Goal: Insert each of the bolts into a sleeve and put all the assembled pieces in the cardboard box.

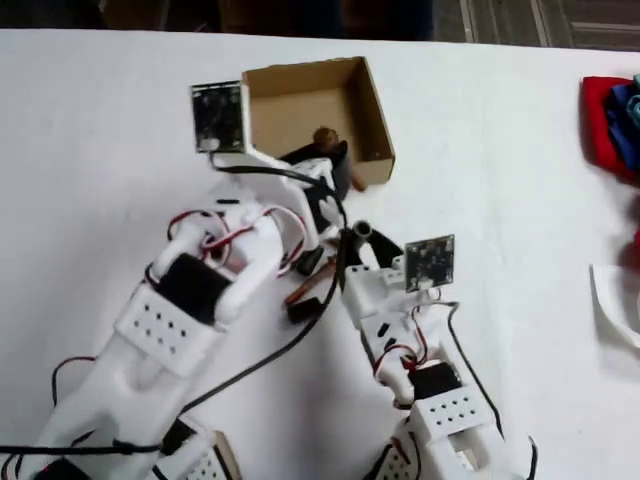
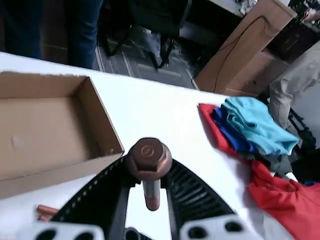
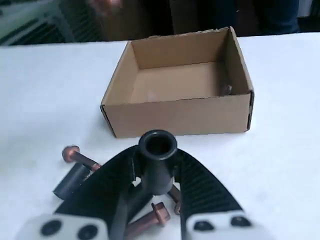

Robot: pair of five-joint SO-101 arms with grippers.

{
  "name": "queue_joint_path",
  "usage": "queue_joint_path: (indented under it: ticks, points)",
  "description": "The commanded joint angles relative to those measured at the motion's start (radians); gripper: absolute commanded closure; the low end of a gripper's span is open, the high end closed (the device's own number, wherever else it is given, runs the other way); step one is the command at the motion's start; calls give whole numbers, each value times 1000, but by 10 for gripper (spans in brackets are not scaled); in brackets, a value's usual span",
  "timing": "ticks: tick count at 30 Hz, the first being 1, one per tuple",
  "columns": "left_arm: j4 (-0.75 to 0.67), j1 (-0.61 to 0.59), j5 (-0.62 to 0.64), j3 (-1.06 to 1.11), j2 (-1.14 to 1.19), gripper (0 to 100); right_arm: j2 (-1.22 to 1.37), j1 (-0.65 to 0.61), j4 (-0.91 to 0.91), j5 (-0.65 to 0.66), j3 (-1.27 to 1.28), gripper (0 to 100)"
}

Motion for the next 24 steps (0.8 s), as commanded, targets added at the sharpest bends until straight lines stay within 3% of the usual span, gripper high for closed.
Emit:
queue_joint_path:
  ticks: [1, 6, 17, 24]
  points:
    - [41, 40, -71, -59, 18, 972, 10, -8, -24, 94, -11, 978]
    - [80, 57, -169, -59, 31, 972, 8, -8, -24, 101, -9, 978]
    - [74, 52, -170, 12, 81, 972, 5, -10, -19, 107, -44, 978]
    - [-17, 55, -170, 24, 97, 972, 5, -15, -18, 107, -49, 978]
